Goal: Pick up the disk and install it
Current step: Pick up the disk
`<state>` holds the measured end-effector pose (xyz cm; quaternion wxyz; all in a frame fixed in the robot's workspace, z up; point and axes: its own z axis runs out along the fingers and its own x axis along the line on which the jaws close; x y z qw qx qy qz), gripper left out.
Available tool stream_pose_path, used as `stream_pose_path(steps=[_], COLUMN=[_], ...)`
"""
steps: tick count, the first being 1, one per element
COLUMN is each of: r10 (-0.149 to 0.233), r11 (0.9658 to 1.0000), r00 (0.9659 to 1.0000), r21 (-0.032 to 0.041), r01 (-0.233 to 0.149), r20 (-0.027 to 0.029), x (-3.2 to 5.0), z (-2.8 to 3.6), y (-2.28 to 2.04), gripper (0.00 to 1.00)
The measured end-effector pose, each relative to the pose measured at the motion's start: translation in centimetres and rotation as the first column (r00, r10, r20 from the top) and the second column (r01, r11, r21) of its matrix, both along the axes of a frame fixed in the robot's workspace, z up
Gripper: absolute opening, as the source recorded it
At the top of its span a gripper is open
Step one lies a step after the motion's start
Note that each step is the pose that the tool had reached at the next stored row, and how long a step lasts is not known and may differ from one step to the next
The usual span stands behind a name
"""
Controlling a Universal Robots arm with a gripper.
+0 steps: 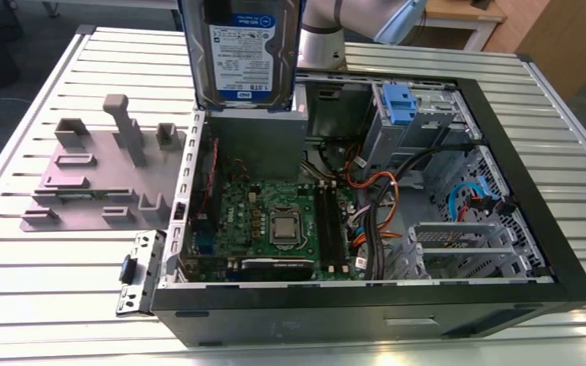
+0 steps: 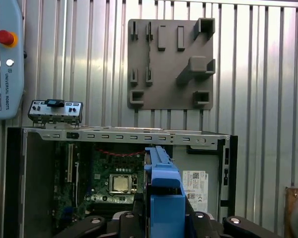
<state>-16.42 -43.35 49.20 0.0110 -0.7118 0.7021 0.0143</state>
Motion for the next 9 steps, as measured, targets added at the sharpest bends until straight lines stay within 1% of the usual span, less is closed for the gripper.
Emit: stream_pose_path(steps=[5, 7, 9], r10=[0.000, 0.000, 0.000], r11=[1.0000, 1.0000, 1.0000], r00=[1.0000, 1.0000, 1.0000], r21=[-0.0009, -0.0022, -0.0025], r01=[0.000, 0.000, 0.000], r20=[0.0000, 0.0000, 0.0000], x=[0.00, 0.00, 0.00], z=[0.00, -0.01, 0.00], y=[-0.09, -0.29, -0.33], gripper=[0.36, 0.36, 0.36])
